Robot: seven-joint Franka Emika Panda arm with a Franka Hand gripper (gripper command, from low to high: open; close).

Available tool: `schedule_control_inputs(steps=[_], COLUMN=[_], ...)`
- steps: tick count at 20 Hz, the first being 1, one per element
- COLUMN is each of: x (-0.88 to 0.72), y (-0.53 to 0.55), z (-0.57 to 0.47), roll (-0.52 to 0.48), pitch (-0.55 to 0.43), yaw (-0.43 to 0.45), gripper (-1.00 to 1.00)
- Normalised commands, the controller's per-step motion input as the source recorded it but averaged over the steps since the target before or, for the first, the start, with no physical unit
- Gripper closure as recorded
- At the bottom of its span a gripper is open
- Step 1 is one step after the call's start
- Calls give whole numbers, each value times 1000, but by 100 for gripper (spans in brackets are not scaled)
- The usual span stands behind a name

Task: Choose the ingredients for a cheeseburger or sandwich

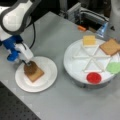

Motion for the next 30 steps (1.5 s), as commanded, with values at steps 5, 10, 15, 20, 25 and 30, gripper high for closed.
schedule_control_inputs(steps=[5,10,15,20,25,30], x=[11,-5,-13,2,-3,-10], y=[68,68,82,81,74,53], z=[-61,-72,-71,-74,-63,-63], roll=[-134,-141,-149,-151,-147,-152], pitch=[-11,-22,-36,-46,-47,-41], yaw=[48,49,45,45,51,59], gripper=[100,100,100,100,-100,-100])
